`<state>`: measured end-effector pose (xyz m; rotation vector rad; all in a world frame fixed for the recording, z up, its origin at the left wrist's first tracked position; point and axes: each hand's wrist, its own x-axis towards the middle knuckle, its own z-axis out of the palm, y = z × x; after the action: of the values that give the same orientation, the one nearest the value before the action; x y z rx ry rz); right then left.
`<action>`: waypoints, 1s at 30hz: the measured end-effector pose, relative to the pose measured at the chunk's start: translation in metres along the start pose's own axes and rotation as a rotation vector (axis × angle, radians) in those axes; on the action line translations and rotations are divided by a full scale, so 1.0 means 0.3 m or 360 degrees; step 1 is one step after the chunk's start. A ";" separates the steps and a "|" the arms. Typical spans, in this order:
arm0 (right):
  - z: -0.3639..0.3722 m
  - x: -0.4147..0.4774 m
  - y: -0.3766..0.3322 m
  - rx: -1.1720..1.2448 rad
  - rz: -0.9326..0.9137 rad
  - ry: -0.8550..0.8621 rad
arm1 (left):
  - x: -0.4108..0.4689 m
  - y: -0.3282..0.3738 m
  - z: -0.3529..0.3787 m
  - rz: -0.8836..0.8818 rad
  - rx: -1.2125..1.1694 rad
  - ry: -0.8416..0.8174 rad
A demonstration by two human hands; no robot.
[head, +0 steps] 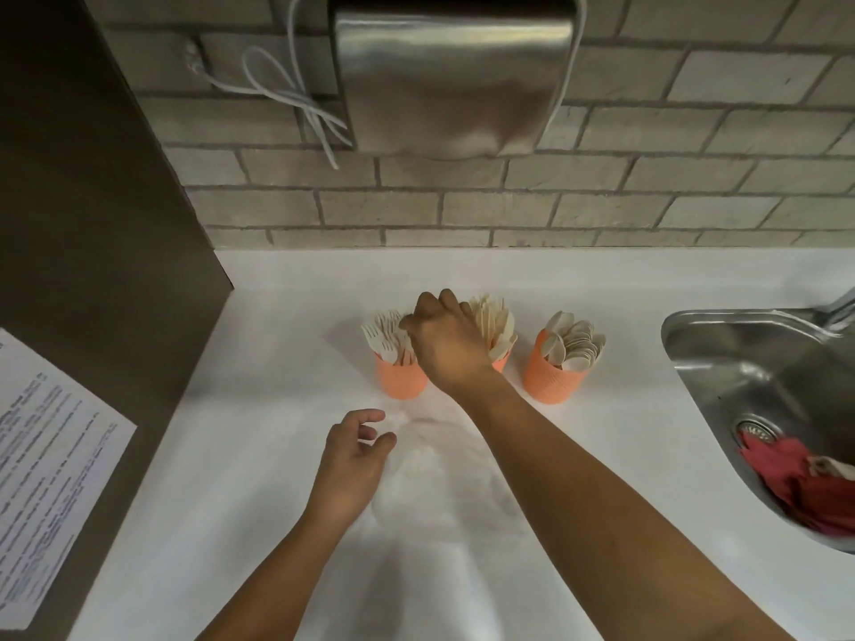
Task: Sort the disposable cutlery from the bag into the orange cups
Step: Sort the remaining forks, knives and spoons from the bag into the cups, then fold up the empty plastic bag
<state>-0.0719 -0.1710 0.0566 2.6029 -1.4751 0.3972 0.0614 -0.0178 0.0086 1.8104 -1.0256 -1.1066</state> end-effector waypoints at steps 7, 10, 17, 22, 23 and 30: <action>-0.061 -0.136 0.014 0.0518 0.0171 0.0377 | 0.037 -0.051 0.009 0.0062 0.0292 0.0006; -0.060 -0.248 0.045 0.0633 0.0144 0.0313 | 0.054 -0.084 0.010 0.0098 0.0596 -0.0076; 0.005 -0.517 0.105 0.0410 0.0431 -0.0511 | 0.054 -0.133 0.039 0.0199 0.1013 -0.0102; 0.012 -0.613 0.144 0.0189 0.0775 -0.1374 | 0.029 -0.139 0.050 0.0169 0.0964 -0.0037; 0.009 -0.626 0.156 0.0218 0.0756 -0.1442 | 0.017 -0.132 0.052 0.0137 0.0926 0.0006; -0.071 -0.664 0.261 0.0934 0.1108 -0.1135 | -0.068 -0.110 0.032 0.0046 0.0853 0.0063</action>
<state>-0.2399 -0.0423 0.0181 2.6750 -2.9086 -0.1056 0.0543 0.0114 -0.0177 2.2101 -1.4160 -0.8198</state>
